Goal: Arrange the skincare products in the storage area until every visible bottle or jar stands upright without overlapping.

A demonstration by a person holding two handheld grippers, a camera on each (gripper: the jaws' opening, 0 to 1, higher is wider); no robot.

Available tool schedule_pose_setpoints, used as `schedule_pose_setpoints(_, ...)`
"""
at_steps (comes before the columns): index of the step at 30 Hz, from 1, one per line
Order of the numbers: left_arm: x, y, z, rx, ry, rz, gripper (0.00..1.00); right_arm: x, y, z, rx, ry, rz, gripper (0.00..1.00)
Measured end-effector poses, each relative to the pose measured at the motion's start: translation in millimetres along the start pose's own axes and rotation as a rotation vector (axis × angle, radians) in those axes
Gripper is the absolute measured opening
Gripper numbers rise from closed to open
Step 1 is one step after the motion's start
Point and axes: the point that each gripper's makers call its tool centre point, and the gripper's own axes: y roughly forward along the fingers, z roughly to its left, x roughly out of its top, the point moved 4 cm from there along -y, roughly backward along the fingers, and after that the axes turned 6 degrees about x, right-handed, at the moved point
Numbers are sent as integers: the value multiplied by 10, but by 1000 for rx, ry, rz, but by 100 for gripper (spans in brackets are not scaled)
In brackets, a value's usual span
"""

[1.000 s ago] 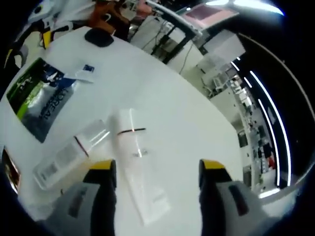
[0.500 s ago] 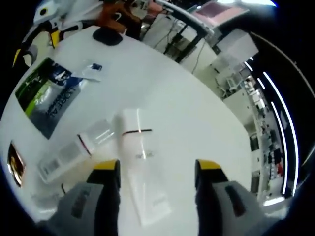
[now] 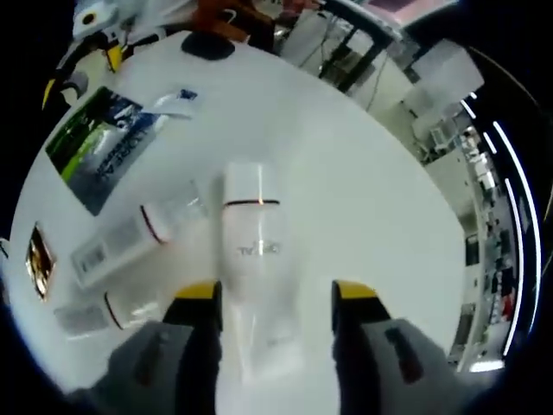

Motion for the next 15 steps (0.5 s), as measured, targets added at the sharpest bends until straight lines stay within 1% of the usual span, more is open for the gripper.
schedule_pose_setpoints(2, -11, 9, -6, -2, -5, 0, 88, -55, 1, -13, 5, -3, 29, 49)
schedule_pose_setpoints(5, -27, 27, -25, -7, -8, 2, 88, -95, 8, -5, 16, -5, 42, 48)
schedule_pose_setpoints(8, -27, 34, -37, -13, -10, 1, 88, -99, 9, 1, 27, 5, 32, 47)
schedule_pose_setpoints(12, -29, 41, -35, -15, -11, 2, 88, -93, 9, 9, 40, 3, 37, 46)
schedule_pose_setpoints(15, -36, 48, -36, -15, -13, 4, 88, -93, 15, 21, 67, 8, 42, 43)
